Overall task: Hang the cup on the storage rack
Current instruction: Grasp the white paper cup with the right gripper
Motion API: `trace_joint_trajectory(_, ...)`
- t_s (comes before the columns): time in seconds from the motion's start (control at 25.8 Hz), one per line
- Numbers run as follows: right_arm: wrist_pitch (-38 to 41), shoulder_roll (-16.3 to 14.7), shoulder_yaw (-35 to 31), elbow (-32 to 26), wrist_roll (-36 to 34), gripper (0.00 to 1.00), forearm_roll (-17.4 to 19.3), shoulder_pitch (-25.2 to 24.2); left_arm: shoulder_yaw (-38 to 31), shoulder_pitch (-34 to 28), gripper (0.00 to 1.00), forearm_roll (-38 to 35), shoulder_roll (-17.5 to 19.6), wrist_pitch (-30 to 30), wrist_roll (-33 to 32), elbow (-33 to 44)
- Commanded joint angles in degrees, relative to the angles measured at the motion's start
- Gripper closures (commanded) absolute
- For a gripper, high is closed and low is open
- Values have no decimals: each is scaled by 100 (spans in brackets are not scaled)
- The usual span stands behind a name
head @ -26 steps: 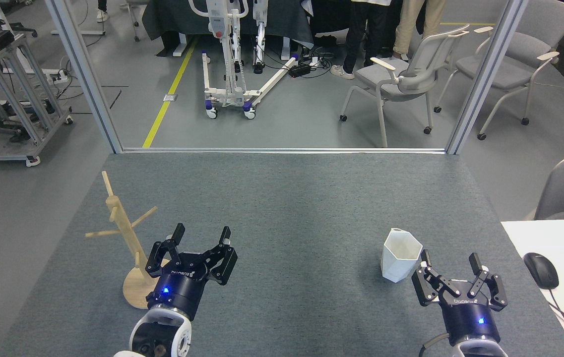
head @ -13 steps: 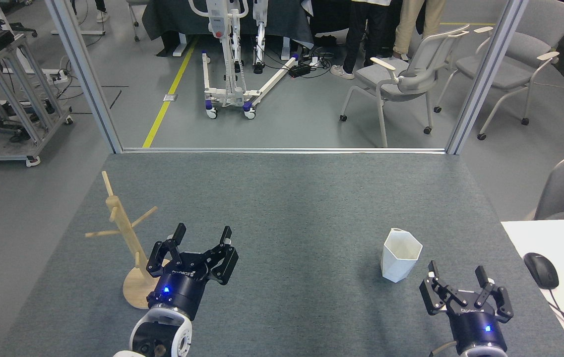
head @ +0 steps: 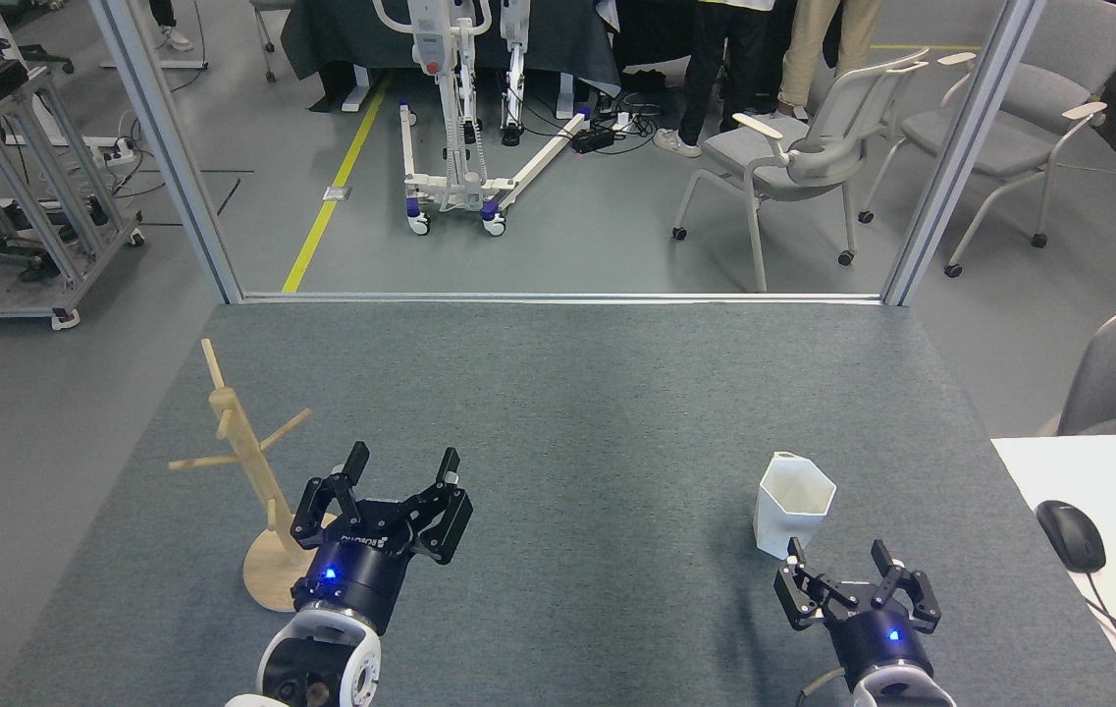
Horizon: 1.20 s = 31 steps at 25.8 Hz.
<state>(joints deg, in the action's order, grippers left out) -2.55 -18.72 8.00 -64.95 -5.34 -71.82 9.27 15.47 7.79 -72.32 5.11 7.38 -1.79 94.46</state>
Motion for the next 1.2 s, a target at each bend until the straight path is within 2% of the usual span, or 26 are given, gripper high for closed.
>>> trace_joint_trajectory(0.0,8,17,114,281,-28,1,1,303,0,-6,0,-2,7,9,4,2)
trace_joint_trajectory(0.58,17,35,290,1168,-28,1,115,936,0,-23,0,-2,60,18,12,20)
trace_joint_trajectory(0.93,61,193,703,1441,-28,1,124,1191,0,-6,0,-2,60,27,12,11)
trace_joint_trajectory(1.16,70,175,756,1634,-28,2,133,1437,-9,3,0,-2,60,36,12,11)
